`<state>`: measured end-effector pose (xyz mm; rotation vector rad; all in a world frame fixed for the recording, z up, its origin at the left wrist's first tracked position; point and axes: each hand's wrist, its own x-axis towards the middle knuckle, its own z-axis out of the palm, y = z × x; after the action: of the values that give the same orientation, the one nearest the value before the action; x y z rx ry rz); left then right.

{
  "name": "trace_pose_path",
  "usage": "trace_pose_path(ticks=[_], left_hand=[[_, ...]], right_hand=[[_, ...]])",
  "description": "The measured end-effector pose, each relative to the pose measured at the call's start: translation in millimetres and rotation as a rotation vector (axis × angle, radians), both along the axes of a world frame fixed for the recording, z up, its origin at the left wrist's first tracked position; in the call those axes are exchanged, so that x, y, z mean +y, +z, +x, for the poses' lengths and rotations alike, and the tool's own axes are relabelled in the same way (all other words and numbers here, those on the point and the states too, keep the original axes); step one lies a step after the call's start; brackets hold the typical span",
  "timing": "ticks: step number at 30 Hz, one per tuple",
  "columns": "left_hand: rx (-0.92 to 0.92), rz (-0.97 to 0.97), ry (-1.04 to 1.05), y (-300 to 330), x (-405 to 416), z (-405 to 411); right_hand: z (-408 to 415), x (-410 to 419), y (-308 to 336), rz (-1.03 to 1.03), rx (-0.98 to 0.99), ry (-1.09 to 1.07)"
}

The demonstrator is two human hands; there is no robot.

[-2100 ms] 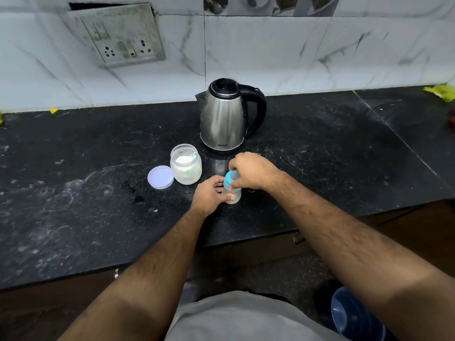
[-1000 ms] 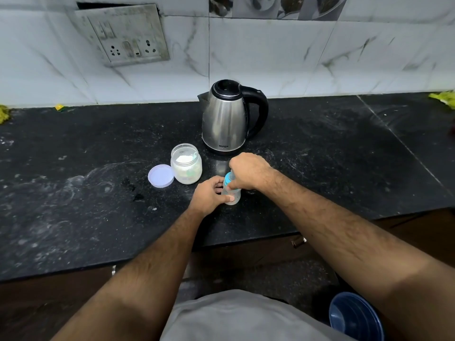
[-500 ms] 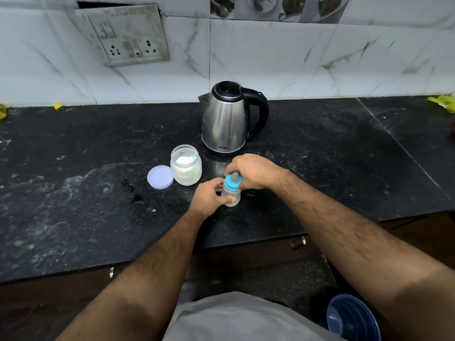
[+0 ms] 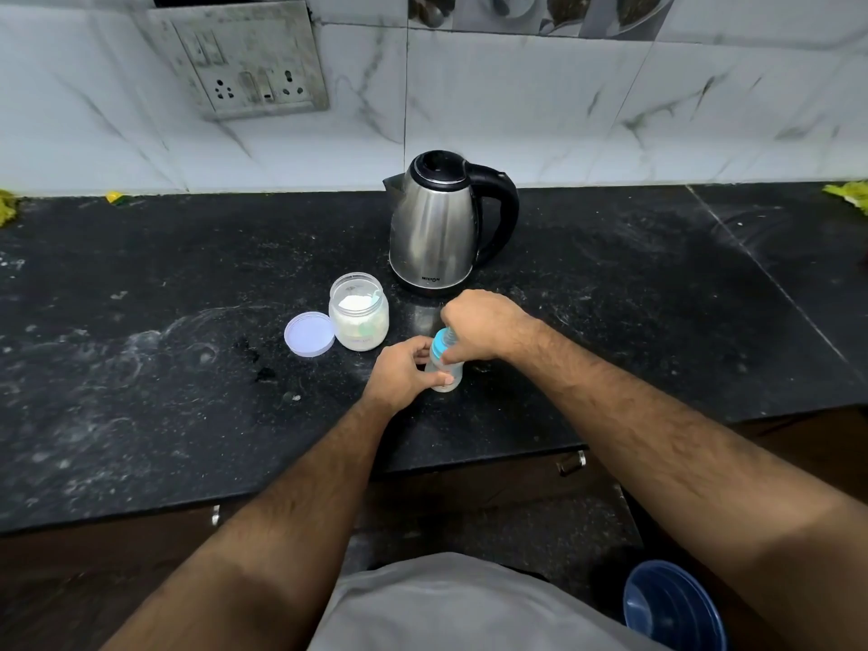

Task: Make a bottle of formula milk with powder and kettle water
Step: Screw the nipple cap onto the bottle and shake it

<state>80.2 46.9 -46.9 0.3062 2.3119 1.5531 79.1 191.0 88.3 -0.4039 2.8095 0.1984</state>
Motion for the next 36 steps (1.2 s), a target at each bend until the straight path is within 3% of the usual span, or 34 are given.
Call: trace_pose_path(ticks=[9,15,20,25,30,36], left_hand=[[-0.009,0.007,0.008,-3.1,0.2,-1.4],[-0.007,0.013,0.014,-3.6,-1.2,-1.5],[-0.017,0.007,0.018,-4.8,0.3,-2.2],[-0.010,0.014,0.018,-3.9,-0.8,-1.9],[-0.019,0.033,0.022,-2.8,0.8,-1.6],[-0.013,0.029,0.025,-4.0,0.1,-1.3]], right_hand=[[0.5,11.5,1.6,-0.066,-0.109,0.051],[3.1,11.6,-6.9,0.014,0.020,-0.055],[-0.1,17.4,-10.2,-0.187,-0.090,-0.013],[3.3,17.7,-12.3,-0.072,0.010,-0.128],[4.8,22.1,-12.8,-0.288,-0.128,-0.051],[8.3,20.9,-19.3,-0.171,-0.009,-0.139]])
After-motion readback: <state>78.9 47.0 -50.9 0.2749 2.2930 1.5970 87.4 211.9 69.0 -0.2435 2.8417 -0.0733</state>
